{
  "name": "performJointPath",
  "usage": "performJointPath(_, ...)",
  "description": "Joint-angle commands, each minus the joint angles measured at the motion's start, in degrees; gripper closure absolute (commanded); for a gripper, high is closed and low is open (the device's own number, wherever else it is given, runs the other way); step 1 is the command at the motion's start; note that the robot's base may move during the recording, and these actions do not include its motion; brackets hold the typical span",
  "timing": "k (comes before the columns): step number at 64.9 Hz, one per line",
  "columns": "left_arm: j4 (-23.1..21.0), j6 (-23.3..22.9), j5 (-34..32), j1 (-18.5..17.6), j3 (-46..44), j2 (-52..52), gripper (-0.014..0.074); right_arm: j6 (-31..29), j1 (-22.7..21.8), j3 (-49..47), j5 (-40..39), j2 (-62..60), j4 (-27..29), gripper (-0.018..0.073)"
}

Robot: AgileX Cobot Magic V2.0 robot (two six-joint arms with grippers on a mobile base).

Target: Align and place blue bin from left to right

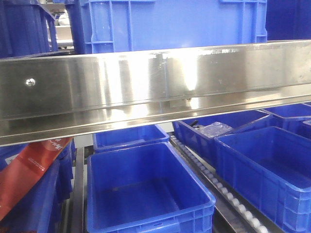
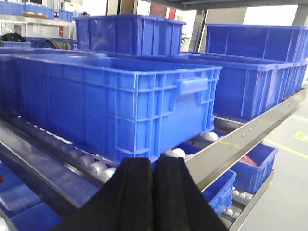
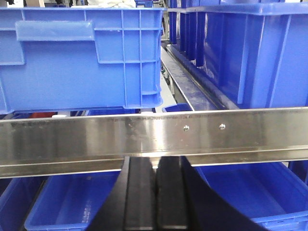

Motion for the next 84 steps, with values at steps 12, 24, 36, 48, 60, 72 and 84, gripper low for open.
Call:
performJointPath(12,0.01,-0.43,-0.82,-0.37,0.19,-0.42,0.0708,-0.03,0.11,0.14,-2.28,-0.3,-0.17,0.0629)
performJointPath(24,0.01,-0.43,-0.82,-0.37,0.19,-0.42,0.0708,-0.03,0.11,0.14,-2.28,-0.3,-0.17,0.0629)
performJointPath(36,0.51,-0.24,-0.43,0.02,0.44,-0.42,0.0708,-0.03,0.11,0.14,-2.28,-0.3,-0.17,0.0629)
performJointPath(48,2.12,0.16,-3.53,8.43,5.81,-1.32,0.0708,-0.03,0.11,0.14,-2.28,-0.3,-0.17,0.0629)
performJointPath(60,-1.61,6.29,-15.98,17.94,19.14,-5.78,0.0708,-0.03,0.11,0.14,-2.28,-0.3,-0.17,0.0629)
performJointPath(72,-1.87,6.35,-22.25,24.93,27.74,-8.4,0.0708,-0.03,0.11,0.14,-2.28,-0.3,-0.17,0.0629)
performJointPath(84,-1.36,6.35,-21.74,26.43,27.74,-8.4,0.0708,-0.03,0.11,0.14,-2.29,-0.41,-0.17,0.0629)
